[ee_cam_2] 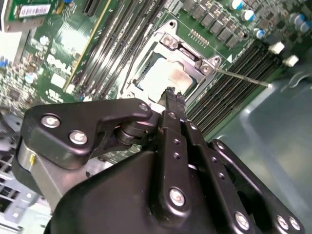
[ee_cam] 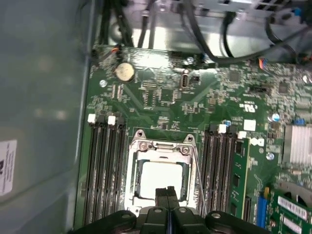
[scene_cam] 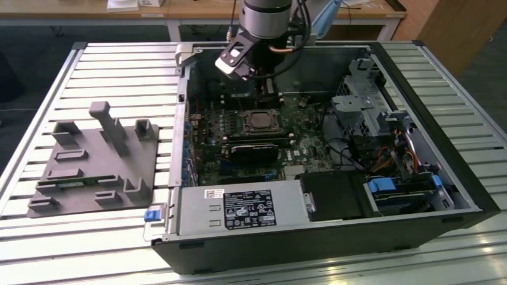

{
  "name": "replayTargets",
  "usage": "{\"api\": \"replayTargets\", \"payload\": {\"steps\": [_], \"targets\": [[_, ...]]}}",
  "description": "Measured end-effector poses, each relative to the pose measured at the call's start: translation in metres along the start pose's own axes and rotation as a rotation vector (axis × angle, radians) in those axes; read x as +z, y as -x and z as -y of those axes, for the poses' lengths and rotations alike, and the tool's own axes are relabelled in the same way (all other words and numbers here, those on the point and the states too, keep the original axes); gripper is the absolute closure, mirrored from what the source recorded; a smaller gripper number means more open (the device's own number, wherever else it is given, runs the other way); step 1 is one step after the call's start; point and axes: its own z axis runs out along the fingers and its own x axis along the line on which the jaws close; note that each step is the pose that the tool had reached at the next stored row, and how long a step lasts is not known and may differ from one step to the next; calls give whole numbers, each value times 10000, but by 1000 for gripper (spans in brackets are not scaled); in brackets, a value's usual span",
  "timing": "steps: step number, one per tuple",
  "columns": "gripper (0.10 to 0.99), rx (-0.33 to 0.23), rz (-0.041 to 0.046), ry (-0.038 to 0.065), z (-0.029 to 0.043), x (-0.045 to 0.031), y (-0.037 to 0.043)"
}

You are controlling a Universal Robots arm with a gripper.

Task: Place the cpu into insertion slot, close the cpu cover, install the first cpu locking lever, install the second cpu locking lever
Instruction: 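Install the first cpu locking lever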

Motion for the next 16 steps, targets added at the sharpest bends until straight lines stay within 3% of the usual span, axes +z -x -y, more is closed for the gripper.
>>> {"api": "replayTargets", "payload": {"steps": [16], "targets": [[980,-2904,-94,35,0,2,0]]}}
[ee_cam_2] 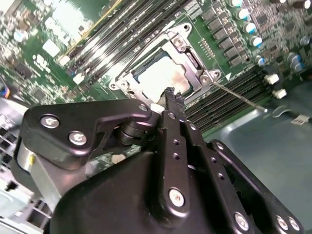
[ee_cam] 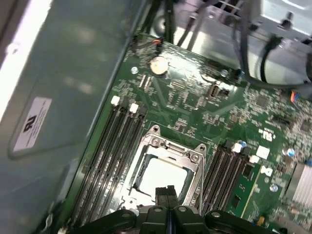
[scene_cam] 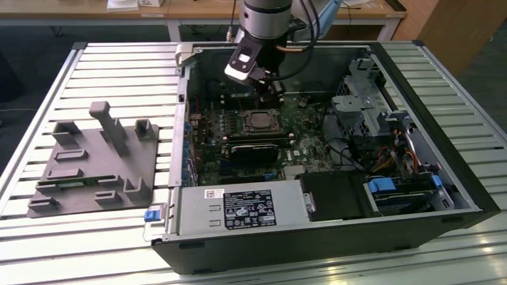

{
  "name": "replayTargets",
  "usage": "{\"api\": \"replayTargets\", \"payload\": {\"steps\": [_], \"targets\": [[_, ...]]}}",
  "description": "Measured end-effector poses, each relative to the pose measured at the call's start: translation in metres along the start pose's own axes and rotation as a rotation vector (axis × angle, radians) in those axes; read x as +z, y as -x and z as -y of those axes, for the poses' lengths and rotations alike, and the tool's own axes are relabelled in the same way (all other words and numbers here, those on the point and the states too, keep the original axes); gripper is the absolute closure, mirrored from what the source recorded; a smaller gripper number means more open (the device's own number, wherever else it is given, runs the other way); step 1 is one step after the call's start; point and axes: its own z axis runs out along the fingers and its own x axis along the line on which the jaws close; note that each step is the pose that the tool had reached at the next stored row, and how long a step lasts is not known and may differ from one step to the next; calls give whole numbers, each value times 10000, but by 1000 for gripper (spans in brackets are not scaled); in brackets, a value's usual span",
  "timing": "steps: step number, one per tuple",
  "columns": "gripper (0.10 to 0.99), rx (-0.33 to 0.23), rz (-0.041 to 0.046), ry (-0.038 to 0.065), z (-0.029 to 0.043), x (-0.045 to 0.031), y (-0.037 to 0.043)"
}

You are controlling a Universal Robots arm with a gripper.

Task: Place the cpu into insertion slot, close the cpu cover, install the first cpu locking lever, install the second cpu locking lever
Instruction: 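Install the first cpu locking lever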

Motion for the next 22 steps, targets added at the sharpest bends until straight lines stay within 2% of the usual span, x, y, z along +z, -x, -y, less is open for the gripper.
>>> {"api": "replayTargets", "payload": {"steps": [22], "targets": [[980,-3846,-124,46,0,2,0]]}}
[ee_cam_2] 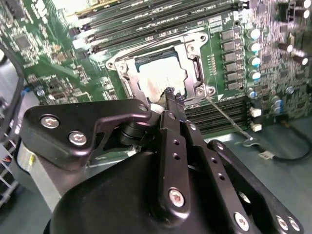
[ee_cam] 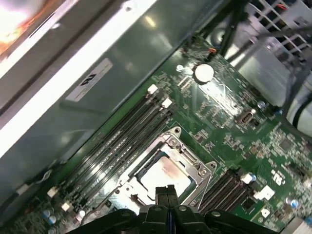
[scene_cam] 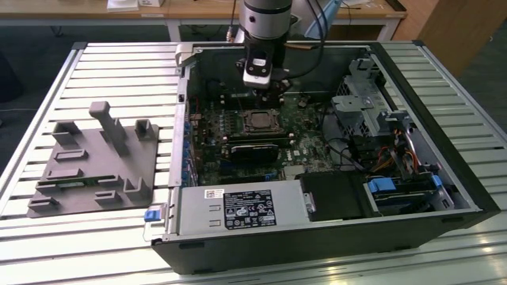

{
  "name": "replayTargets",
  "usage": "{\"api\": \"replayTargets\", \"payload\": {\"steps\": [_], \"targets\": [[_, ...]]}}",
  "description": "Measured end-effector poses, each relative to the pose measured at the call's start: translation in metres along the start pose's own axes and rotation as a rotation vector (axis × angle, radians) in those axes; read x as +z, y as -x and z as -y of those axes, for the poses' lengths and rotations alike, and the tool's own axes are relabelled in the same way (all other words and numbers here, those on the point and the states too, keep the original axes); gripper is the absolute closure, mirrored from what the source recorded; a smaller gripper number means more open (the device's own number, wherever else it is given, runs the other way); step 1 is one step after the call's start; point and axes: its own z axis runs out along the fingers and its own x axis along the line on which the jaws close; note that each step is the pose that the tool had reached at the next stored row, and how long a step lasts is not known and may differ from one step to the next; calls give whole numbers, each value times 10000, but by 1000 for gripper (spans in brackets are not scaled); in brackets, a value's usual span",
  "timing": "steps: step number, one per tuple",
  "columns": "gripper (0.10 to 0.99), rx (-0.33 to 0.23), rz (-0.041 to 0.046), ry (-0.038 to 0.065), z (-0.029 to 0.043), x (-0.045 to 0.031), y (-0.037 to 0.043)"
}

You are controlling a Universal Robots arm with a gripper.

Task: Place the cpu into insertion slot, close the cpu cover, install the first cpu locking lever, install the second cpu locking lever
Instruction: 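Install the first cpu locking lever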

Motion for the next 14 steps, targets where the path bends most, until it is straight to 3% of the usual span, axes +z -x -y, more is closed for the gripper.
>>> {"api": "replayTargets", "payload": {"steps": [14], "targets": [[980,-2534,-81,31,0,3,0]]}}
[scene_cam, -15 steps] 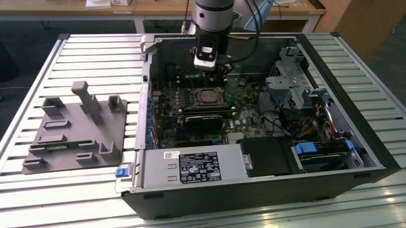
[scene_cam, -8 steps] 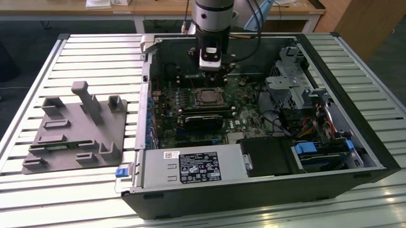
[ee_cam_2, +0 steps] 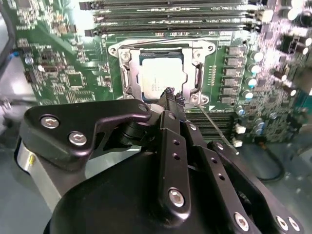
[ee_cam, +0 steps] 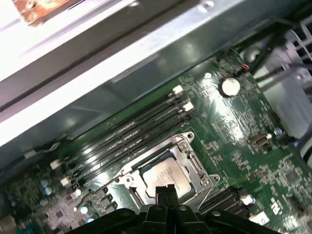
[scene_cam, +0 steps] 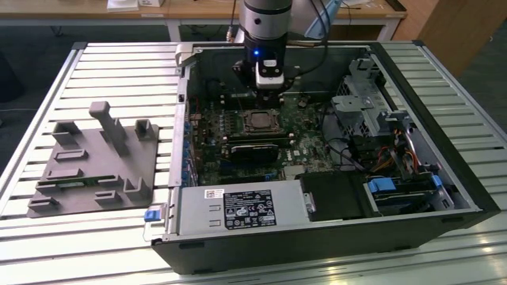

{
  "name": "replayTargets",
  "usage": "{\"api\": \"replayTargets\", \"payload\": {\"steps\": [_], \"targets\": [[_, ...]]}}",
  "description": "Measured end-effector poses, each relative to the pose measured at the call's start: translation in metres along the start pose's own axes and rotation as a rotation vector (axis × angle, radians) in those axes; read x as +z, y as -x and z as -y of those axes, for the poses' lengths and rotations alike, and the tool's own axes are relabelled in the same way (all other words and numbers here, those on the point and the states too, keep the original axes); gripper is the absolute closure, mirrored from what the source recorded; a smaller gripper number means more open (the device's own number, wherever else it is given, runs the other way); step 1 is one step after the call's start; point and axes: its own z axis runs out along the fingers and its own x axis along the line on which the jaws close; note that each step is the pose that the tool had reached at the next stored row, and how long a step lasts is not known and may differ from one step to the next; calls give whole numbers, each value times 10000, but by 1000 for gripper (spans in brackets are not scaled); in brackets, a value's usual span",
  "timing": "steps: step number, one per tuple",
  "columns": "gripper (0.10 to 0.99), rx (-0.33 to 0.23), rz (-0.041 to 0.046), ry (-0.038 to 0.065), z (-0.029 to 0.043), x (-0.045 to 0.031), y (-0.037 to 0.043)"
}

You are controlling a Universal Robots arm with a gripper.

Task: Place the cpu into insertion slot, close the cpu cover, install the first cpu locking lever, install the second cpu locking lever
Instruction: 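Install the first cpu locking lever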

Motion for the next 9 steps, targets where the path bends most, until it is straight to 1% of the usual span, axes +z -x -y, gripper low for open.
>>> {"api": "replayTargets", "payload": {"steps": [9], "targets": [[980,-1638,-53,19,0,2,0]]}}
